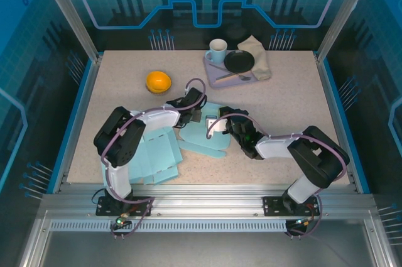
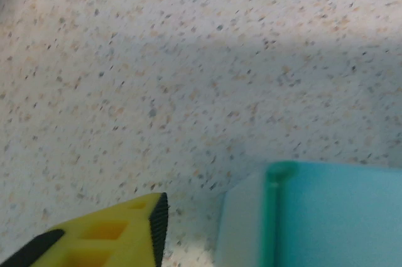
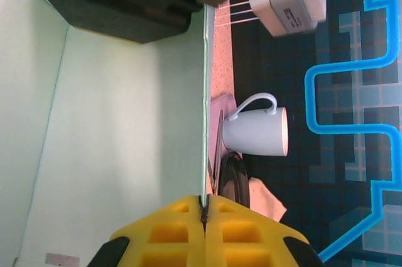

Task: Fold the paper box

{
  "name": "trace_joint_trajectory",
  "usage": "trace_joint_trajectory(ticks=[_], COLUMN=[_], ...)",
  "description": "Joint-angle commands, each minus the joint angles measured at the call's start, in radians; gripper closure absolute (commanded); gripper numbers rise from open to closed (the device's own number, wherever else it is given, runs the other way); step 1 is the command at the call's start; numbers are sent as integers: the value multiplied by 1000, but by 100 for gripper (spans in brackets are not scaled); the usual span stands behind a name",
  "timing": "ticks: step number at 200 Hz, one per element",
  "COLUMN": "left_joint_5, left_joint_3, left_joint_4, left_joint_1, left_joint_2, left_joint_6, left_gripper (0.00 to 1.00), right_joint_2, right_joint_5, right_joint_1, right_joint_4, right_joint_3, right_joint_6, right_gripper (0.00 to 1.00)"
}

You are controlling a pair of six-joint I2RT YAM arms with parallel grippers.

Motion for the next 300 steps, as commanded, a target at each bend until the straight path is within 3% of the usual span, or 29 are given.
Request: trace_joint_trajectory(ticks=[1, 86, 123, 159, 189, 223, 246, 278, 300], left_joint_5=[11, 335, 293, 283, 363, 389, 388, 392, 359], left_joint_3=[-67, -254, -283, -294, -313, -272, -272, -256, -224], left_joint_4=[-33, 11, -17, -7, 84, 105, 108, 102, 84], left_joint_1=[71, 64, 64, 67, 66, 67, 68, 107, 132], left_joint_2=[-65, -374, -444, -462, -460, -471, -483, -539, -567], left_joint_6=[36, 57, 50, 84, 113, 111, 108, 4, -46], left_gripper=[51, 30, 26, 27, 27, 27, 28, 28, 31], right_joint_2=[-39, -58, -71, -127, -163, -159, -117, 6, 59], right_joint_5=[71, 35, 20, -140, -253, -255, -171, -57, -54], right_joint_1=[-27, -38, -40, -60, -85, -85, -67, -38, -26], right_joint_4=[-4, -104, -180, -320, -382, -294, -154, 140, 167], right_joint_3=[15, 55, 72, 80, 85, 51, 28, 17, 55], right_joint_6=[22, 46, 92, 124, 122, 62, -5, -159, -207], right_gripper=[100, 100, 100, 100, 100, 100, 100, 100, 100])
